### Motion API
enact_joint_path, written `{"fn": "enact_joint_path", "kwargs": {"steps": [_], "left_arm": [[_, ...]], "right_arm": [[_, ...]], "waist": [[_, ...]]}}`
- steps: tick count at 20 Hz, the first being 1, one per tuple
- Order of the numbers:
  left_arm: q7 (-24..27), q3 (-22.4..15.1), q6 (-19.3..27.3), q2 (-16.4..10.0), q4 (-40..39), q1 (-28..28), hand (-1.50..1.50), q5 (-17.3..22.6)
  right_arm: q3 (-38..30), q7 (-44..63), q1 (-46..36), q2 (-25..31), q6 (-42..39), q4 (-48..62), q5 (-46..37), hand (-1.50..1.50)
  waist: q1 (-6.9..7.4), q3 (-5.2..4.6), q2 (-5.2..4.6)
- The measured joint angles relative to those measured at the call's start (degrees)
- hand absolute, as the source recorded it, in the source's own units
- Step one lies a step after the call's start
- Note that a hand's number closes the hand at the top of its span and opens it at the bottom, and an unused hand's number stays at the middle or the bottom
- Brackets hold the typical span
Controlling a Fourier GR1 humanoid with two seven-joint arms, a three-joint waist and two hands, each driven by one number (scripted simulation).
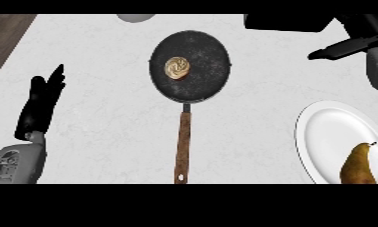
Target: Pick the cupcake from the plate and place it in the pan
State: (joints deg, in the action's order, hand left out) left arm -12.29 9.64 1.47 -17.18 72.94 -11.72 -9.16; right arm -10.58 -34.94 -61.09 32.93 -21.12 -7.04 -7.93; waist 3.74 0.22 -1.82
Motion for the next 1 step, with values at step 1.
{"fn": "enact_joint_path", "kwargs": {"steps": [1], "left_arm": [[-0.28, 0.05, -0.43, -0.31, 0.41, 0.08, 0.00, 0.19]], "right_arm": [[0.03, -0.16, 0.06, 1.16, -1.02, 0.09, -0.13, -1.50]], "waist": [[0.15, 0.01, 0.01]]}}
